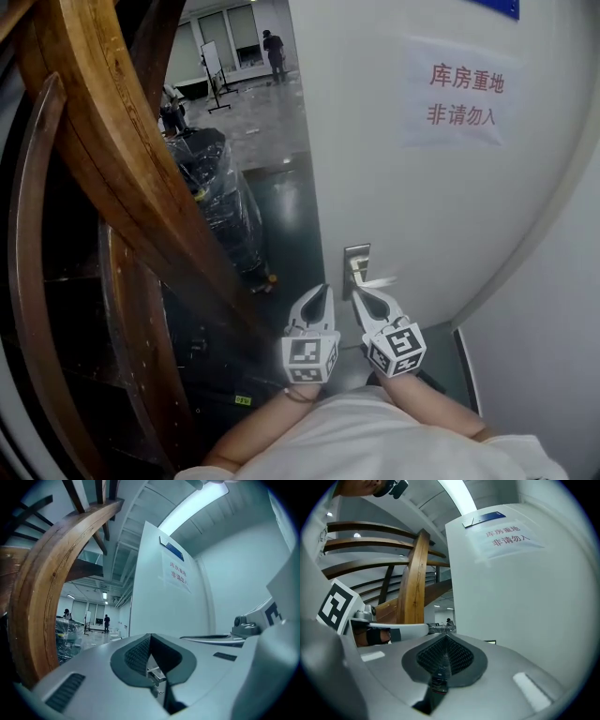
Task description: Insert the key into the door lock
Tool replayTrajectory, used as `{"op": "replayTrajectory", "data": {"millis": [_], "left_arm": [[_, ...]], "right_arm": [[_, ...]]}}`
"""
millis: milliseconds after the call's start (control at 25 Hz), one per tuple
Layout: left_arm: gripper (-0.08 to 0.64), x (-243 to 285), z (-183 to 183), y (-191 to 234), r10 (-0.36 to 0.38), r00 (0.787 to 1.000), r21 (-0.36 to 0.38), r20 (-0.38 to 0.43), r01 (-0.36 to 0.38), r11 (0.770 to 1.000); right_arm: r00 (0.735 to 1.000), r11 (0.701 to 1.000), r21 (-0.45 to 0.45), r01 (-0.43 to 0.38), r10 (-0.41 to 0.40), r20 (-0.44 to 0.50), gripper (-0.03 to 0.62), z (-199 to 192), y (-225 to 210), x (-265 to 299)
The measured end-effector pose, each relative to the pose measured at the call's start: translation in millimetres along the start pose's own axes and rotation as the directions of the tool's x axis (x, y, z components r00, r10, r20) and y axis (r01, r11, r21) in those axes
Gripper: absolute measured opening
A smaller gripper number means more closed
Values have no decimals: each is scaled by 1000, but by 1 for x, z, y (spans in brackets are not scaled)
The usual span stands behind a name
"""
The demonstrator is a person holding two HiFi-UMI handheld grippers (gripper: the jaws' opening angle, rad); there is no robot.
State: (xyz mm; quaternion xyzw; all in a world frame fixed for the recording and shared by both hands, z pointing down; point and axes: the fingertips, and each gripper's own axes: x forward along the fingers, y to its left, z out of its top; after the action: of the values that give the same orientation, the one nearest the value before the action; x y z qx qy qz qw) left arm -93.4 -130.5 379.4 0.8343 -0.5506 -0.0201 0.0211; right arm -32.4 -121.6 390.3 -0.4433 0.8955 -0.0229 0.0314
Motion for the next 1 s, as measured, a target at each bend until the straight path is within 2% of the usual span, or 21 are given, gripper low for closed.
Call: {"op": "replayTrajectory", "data": {"millis": [440, 1000], "left_arm": [[8, -13, 1, 6, -1, 1000, 31, -3, 1, 1000], [7, -16, -1, 11, -5, 1000, 26, -5, 5, 1000]], "right_arm": [[1000, 999, -32, 6, -5, 10, 0, 6, 13, 3], [1000, 999, -46, 10, -10, 0, 0, 5, 18, 10]]}}
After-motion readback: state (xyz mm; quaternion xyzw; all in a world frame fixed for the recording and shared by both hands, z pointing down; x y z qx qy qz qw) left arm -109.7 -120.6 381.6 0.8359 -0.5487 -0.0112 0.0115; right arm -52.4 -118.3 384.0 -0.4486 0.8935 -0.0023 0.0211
